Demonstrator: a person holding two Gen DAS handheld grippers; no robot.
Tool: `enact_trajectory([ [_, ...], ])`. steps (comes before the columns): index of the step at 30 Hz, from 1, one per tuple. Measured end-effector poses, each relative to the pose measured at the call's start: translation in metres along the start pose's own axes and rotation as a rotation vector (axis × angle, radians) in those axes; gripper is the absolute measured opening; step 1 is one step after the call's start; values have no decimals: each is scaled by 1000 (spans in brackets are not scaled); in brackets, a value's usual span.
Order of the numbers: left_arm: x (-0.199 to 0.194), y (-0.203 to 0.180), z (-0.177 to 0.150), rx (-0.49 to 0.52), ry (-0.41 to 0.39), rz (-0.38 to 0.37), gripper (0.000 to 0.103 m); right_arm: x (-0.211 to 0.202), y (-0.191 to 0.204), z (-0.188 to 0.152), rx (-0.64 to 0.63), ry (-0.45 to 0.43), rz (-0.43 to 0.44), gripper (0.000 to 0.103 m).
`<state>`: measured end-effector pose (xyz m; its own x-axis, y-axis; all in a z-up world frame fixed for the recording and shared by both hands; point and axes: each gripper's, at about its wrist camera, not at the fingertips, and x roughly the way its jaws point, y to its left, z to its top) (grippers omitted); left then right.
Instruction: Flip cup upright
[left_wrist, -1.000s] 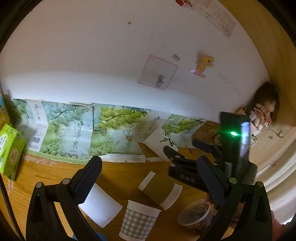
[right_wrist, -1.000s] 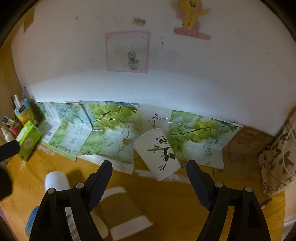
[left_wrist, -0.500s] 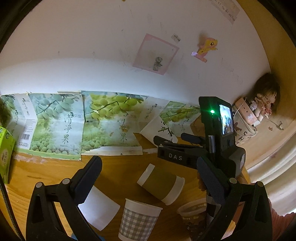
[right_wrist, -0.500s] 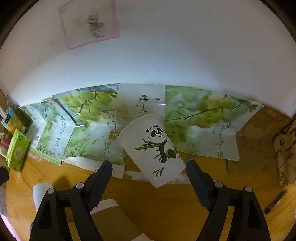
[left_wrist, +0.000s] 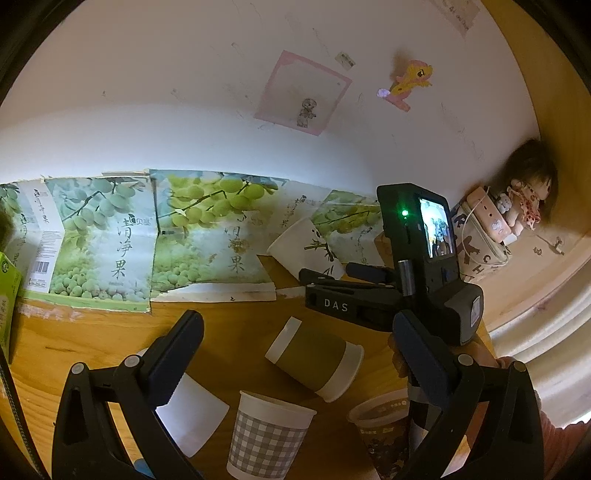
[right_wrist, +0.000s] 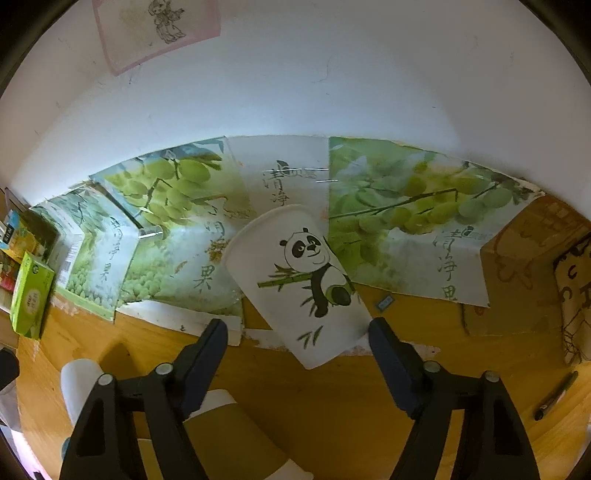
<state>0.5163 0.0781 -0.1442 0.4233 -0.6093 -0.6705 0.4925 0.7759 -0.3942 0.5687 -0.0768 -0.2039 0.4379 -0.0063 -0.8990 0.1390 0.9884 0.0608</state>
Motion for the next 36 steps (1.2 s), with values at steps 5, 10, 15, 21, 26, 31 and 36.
enact_trajectory([
  [5, 1, -3, 1, -1, 9, -16, 102, -3, -3, -3, -27, -4, -44, 46],
  [10, 0, -8, 0, 12, 10, -20, 102, -8, -10, -4, -28, -5, -29, 34],
  [15, -8, -14, -2, 25, -1, -25, 102, -16, -12, -4, -36, -17, -16, 5],
  [21, -22, -16, -7, 21, -19, -29, 102, -24, -14, -5, -29, -21, 5, 5],
  [26, -28, -14, -9, 15, -28, -13, 102, -30, -7, -3, -50, -41, 13, 7],
  [31, -33, -12, -10, 24, -41, 10, 102, -20, -1, -1, -72, -31, 24, 34],
  [36, -32, -9, -11, 18, -33, 11, 102, -9, 4, -1, -86, -11, 21, 48],
])
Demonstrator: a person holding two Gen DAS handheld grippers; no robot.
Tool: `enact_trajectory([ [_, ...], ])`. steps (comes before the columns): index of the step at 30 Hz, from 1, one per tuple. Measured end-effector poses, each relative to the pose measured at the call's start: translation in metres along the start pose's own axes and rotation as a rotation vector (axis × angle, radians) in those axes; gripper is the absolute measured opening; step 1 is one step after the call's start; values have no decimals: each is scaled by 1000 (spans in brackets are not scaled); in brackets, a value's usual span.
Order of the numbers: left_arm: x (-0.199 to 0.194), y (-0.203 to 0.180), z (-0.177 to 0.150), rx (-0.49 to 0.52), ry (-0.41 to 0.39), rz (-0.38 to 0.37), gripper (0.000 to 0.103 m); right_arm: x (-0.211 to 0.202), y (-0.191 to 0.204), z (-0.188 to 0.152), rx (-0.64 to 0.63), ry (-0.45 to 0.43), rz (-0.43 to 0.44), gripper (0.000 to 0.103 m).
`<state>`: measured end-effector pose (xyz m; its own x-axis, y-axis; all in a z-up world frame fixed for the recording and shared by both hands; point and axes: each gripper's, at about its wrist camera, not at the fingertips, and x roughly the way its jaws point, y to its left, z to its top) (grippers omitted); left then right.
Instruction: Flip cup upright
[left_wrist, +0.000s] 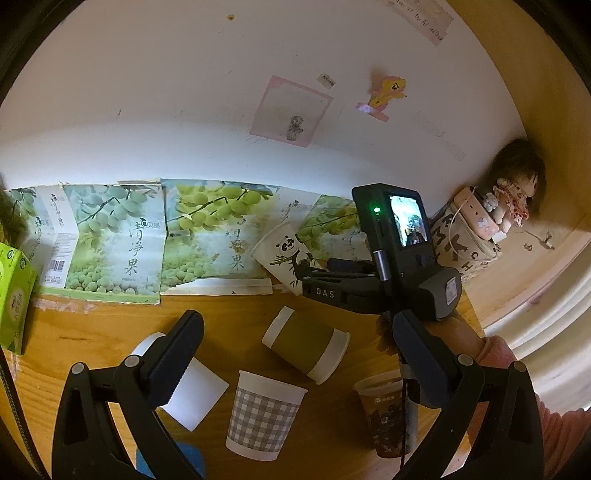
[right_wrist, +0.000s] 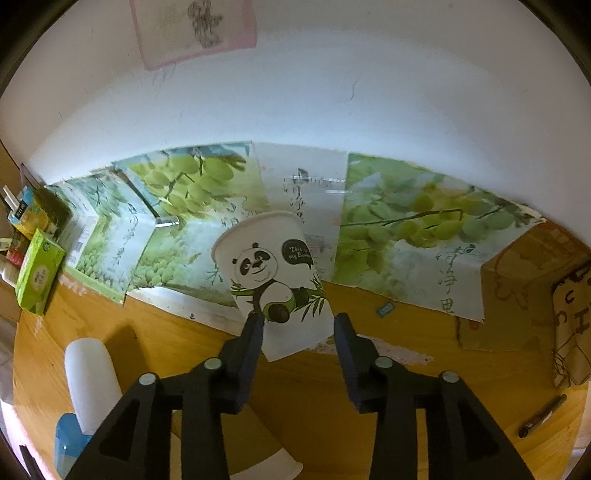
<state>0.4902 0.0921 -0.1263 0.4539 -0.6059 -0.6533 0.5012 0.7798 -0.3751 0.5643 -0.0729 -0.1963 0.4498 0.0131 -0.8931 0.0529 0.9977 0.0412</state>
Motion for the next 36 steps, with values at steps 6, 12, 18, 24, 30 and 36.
enact_trajectory([
  [6, 5, 3, 1, -4, 13, 3, 102, 11, -1, 1, 2, 22, 9, 56],
  [12, 6, 4, -1, -10, 20, 7, 102, 14, -3, 0, 6, 39, 15, 55],
  [18, -7, 5, -8, -27, 6, 23, 102, 11, -1, 0, -21, 42, 34, 46],
  [24, -30, 5, -17, -52, -25, 40, 102, 2, 3, 0, -26, 45, 44, 4],
  [30, -53, 9, -31, -85, -47, 69, 102, -18, 8, -1, -40, 15, 57, 4],
  [36, -76, 15, -48, -105, -76, 117, 102, -32, 8, -5, -47, -2, 65, 4],
])
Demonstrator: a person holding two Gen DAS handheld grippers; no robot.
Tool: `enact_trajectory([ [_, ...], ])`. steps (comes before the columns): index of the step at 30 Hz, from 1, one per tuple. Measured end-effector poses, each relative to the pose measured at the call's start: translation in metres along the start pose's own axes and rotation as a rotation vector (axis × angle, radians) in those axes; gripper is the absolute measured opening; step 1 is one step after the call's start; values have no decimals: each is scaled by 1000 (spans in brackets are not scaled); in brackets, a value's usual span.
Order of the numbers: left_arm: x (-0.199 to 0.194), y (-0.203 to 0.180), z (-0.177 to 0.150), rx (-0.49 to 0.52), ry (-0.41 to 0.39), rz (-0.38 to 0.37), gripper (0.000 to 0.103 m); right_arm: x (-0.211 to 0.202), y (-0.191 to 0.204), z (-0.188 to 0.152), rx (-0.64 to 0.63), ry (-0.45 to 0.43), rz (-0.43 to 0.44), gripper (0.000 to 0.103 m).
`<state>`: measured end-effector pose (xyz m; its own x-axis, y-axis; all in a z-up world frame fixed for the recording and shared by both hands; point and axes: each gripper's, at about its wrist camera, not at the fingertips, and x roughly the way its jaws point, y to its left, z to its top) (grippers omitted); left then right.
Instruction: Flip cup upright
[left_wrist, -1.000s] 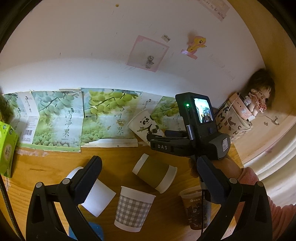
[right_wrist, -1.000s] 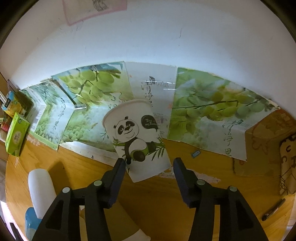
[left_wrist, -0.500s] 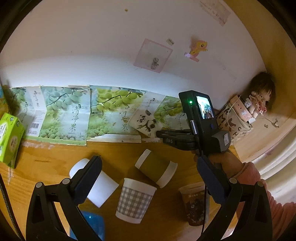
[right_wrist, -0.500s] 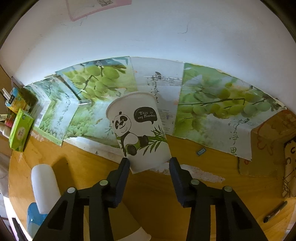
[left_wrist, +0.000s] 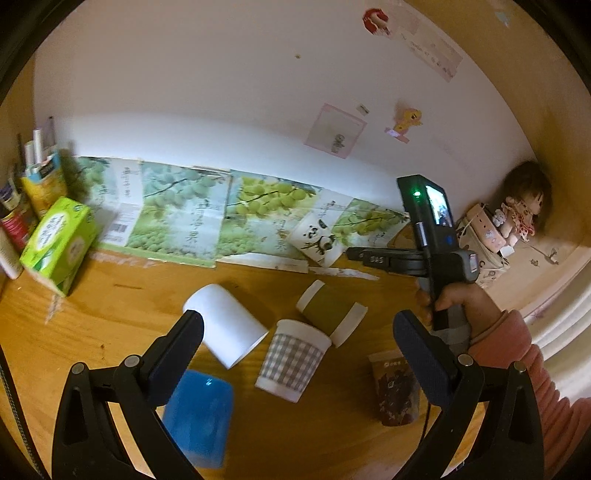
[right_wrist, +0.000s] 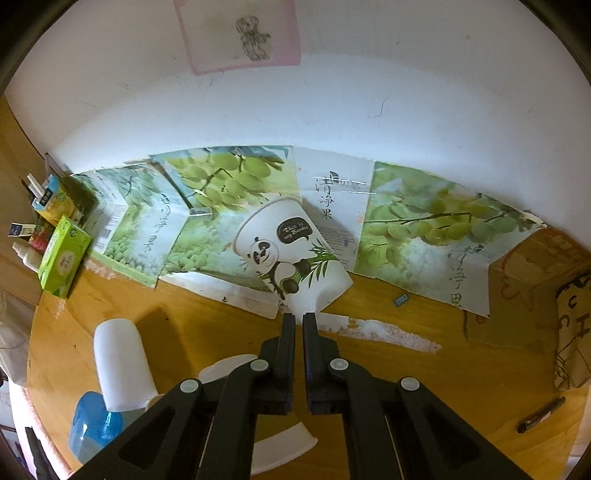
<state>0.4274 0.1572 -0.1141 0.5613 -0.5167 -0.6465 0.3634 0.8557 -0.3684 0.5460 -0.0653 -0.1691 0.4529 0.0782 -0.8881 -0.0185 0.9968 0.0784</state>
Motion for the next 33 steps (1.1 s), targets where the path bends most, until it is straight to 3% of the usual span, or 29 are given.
enact_trajectory([
  [13, -11, 17, -10, -44, -17, 38, 102, -8, 17, 0, -134, -75, -18, 6],
  [18, -3, 21, -13, -64, 5, 28, 102, 2, 26, -1, -193, -109, -23, 40],
  [22, 3, 24, -15, -69, 25, 25, 102, 14, 26, 1, -219, -116, -42, 48],
  [33, 17, 25, -15, -68, 64, 0, 102, 45, 22, 19, -235, -52, -81, 58],
])
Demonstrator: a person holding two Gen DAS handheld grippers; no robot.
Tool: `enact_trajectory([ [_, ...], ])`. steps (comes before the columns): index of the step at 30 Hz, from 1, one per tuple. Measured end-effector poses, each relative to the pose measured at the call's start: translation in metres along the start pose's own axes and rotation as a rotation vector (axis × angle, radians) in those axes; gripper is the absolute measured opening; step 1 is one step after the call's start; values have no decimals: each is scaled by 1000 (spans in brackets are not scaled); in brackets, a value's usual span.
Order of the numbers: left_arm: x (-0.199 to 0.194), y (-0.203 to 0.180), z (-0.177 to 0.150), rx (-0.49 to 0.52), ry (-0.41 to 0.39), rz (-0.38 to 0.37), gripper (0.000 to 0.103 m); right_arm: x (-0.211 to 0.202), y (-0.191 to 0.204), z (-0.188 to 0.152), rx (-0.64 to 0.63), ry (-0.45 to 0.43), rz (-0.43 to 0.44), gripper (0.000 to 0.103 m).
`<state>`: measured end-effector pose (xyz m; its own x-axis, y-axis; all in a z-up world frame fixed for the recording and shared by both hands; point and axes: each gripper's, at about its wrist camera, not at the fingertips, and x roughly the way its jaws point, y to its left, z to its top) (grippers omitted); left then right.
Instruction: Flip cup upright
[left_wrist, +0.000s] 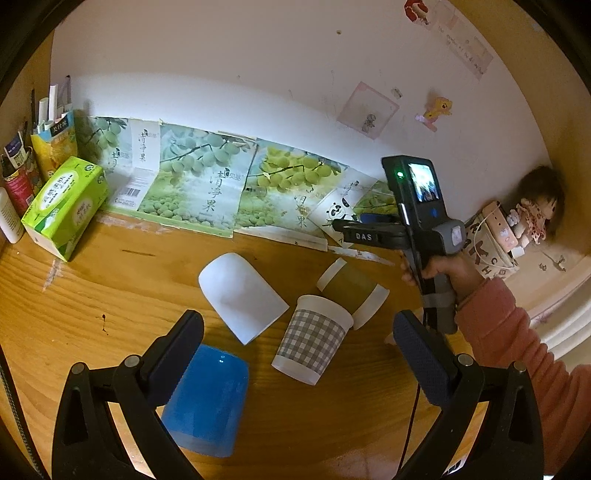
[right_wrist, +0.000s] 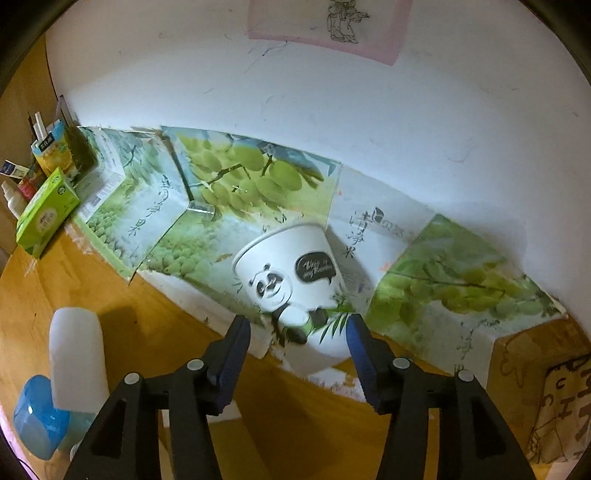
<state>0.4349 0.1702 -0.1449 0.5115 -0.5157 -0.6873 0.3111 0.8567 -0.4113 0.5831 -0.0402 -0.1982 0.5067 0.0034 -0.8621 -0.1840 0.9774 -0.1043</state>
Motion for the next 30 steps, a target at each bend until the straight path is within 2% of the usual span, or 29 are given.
enact_trajectory([
  [4, 3, 0, 3, 1, 5, -10, 102, 10, -4, 8, 5, 34, -22, 60],
  [9, 6, -1, 6, 3, 9, -18, 102, 16, -9, 11, 15, 53, 8, 68],
  [16, 8, -2, 12, -4, 9, -31, 102, 22, -5, 14, -2, 74, 1, 71],
  [25, 7, -5, 14, 5, 12, -43, 102, 22, -3, 14, -16, 76, -20, 69],
  [30, 3, -8, 12, 17, 2, -46, 102, 19, 0, 12, -19, 76, 0, 60],
])
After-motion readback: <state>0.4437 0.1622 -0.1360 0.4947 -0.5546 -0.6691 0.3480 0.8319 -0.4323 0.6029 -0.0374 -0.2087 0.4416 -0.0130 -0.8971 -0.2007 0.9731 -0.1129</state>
